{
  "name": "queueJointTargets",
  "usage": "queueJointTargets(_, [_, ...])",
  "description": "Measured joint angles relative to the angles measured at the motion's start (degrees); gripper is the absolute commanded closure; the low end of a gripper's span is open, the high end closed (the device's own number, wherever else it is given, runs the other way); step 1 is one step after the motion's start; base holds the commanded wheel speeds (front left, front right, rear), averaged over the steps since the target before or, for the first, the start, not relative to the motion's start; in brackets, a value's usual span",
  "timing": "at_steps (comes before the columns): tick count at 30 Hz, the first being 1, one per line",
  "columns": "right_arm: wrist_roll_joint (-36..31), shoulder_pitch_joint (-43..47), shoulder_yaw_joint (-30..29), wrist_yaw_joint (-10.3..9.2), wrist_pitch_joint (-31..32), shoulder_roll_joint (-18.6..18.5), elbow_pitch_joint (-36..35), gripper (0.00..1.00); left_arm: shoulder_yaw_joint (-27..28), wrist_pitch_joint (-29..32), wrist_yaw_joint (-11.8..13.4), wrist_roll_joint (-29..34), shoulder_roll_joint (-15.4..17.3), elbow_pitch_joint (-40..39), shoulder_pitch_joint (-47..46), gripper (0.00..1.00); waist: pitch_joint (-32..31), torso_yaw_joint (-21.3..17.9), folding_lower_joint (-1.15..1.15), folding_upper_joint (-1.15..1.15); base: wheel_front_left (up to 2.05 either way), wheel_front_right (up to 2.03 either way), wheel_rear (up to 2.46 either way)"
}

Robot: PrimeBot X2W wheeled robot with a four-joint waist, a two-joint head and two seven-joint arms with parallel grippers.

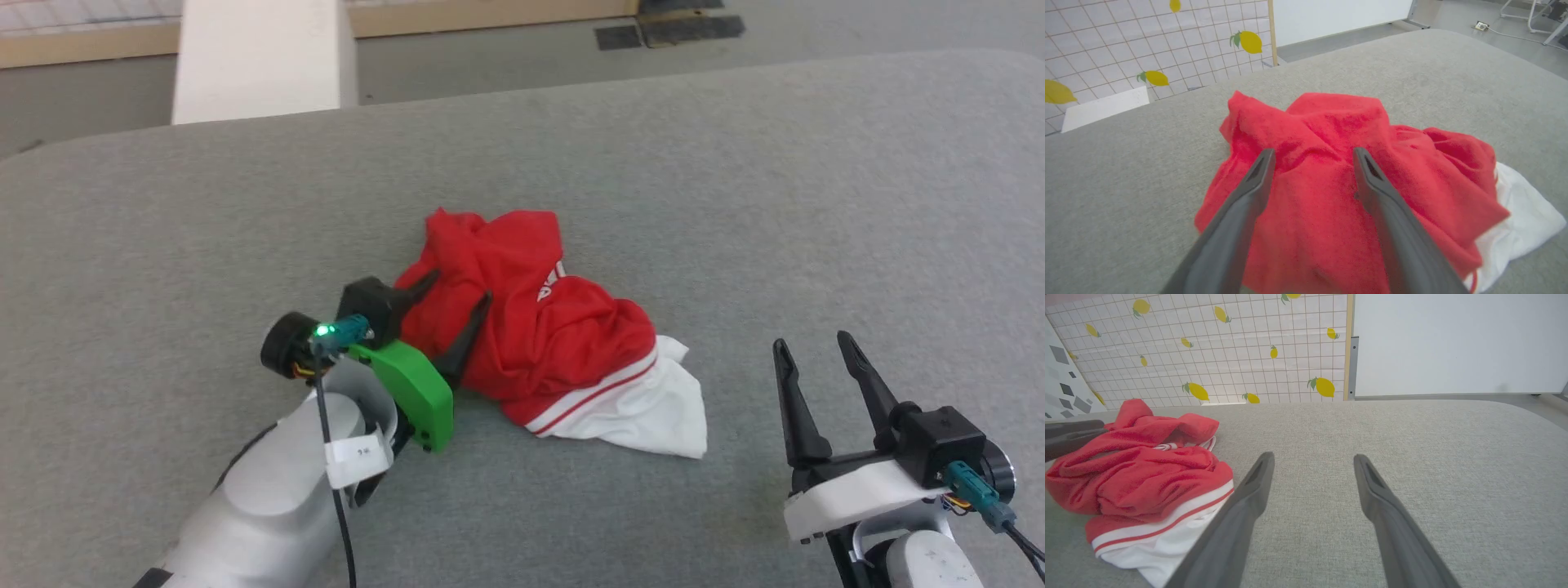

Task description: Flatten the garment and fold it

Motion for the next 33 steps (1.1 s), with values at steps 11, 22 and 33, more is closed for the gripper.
queueJointTargets(11, [-1.05, 2.02, -1.38, 0.0, 0.0, 0.01, 0.52, 0.0, 17.46, -0.24, 6.78, 9.21, 2.71, -21.9, 15.22, 0.0, -5.31, 4.96, 0.0, 0.0, 0.0, 0.0, 0.0])
queueJointTargets(22, [-1.26, 4.99, -1.23, 0.0, 0.08, 0.02, 0.56, 0.0, 29.54, -0.24, 8.11, 17.71, -2.81, -32.16, 35.14, 0.0, -9.71, 8.46, 0.0, 0.0, 0.0, 0.0, 0.0])
queueJointTargets(33, [-0.92, 5.19, -0.07, 0.0, 0.35, 0.01, 0.53, 0.0, 33.29, -0.24, 1.04, 22.72, -7.03, -29.5, 37.77, 0.0, -9.85, 7.76, 0.0, 0.0, 0.0, 0.0, 0.0])
